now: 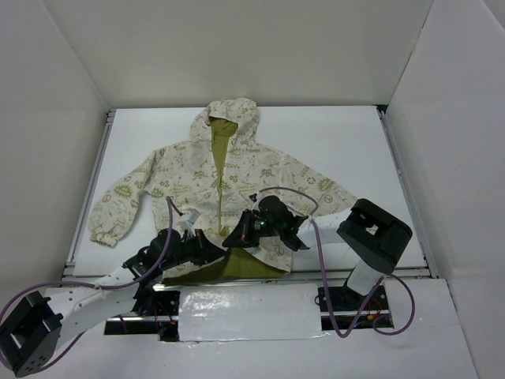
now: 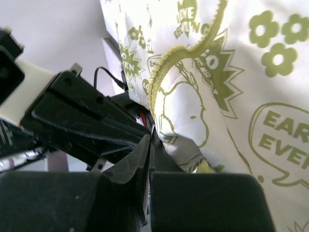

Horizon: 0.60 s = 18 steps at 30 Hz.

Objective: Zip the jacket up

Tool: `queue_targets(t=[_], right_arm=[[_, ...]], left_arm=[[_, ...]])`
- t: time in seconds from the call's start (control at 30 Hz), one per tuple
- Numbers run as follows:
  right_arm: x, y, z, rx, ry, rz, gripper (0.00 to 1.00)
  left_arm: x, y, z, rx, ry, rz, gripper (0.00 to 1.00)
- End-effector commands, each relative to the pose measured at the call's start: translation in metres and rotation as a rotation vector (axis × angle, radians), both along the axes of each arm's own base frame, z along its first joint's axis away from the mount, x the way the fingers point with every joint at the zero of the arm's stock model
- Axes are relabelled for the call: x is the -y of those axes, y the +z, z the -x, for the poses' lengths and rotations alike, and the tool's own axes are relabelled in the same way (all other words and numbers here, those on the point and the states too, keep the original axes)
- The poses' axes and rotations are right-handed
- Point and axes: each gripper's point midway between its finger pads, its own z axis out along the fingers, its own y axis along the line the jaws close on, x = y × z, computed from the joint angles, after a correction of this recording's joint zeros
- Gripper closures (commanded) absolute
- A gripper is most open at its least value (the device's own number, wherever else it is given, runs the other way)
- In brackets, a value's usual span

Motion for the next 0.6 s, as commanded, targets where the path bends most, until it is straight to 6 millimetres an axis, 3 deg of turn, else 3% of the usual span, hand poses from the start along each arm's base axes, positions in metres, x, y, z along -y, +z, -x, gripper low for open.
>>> queue_targets(t=[0.0, 0.3, 0.43, 0.57], right_arm=[[-0.002, 0.039, -0.053, 0.047, -0.162, -0.044, 1.00], [0.021, 0.037, -0.089, -0.048, -0.442, 0.103, 1.00], [0.023, 0.050, -0.089, -0.015, -0.445, 0.074, 1.00], [0.023, 0.043, -0.080, -0.020, -0.410, 0.079, 1.00]], left_arm=[[-0.002, -0.025, 0.032, -0.067, -0.116, -0.056, 1.00], [0.007, -0.030, 0.041, -0.066, -0.156, -0.059, 1.00], [0.006, -0.029, 0.037, -0.056, -0.137, -0.101, 1.00], [0.006, -0.017, 0.032, -0.009, -0.128, -0.097, 1.00]])
